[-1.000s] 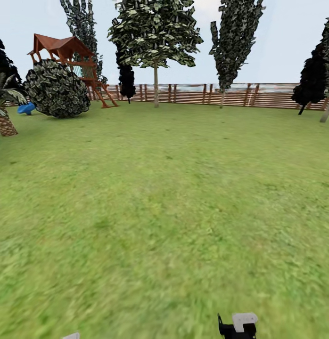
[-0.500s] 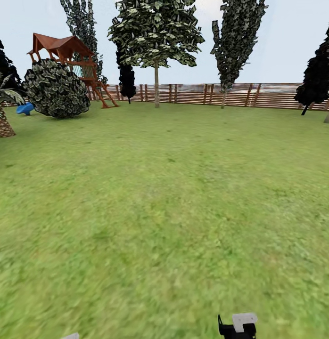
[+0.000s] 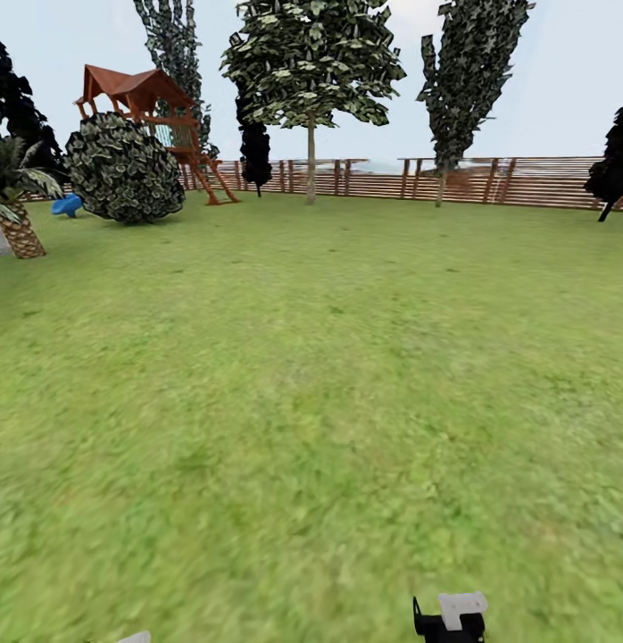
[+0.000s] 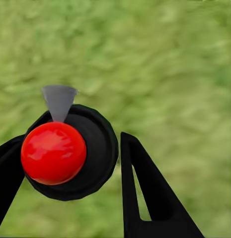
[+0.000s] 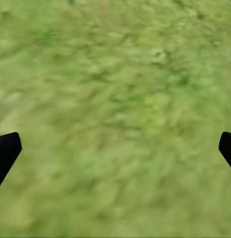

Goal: In the garden, pick up the pesticide atomizer on the floor and spray pesticide onto both trees until each tree trunk is fully covered.

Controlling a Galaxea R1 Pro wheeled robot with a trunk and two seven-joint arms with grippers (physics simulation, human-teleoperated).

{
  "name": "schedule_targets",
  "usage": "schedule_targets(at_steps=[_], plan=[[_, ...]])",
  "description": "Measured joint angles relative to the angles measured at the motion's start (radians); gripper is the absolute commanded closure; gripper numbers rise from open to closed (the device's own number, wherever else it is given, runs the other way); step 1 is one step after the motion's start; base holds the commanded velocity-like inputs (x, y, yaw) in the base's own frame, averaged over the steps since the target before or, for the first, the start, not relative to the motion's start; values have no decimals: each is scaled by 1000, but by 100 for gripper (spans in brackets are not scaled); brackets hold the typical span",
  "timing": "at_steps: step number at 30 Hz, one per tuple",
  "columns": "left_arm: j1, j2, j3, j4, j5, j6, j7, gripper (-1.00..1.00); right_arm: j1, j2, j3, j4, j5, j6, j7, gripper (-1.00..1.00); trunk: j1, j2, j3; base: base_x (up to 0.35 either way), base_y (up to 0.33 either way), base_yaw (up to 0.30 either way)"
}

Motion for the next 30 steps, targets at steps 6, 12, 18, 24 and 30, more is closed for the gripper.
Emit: schedule_targets(at_steps=[6, 12, 18, 24, 30], plan=[[0, -1, 0, 0, 0, 0, 0, 100, 0, 0, 0, 0, 0, 0, 0, -100, 0, 0, 0, 206, -5, 30], [0, 1, 1, 0, 1, 0, 1, 100, 0, 0, 0, 1, 1, 0, 2, -100, 0, 0, 0, 335, 0, 1], [0, 2, 0, 1, 1, 0, 1, 100, 0, -1, 0, 1, 5, 0, 0, -100, 0, 0, 0, 339, 0, 0], [0, 1, 0, 3, 1, 0, 1, 100, 0, -1, 0, 1, 3, 0, 0, -100, 0, 0, 0, 339, 0, 0], [0, 1, 0, 5, 1, 0, 1, 100, 0, 0, 0, 1, 3, 0, 0, -100, 0, 0, 0, 339, 0, 0]])
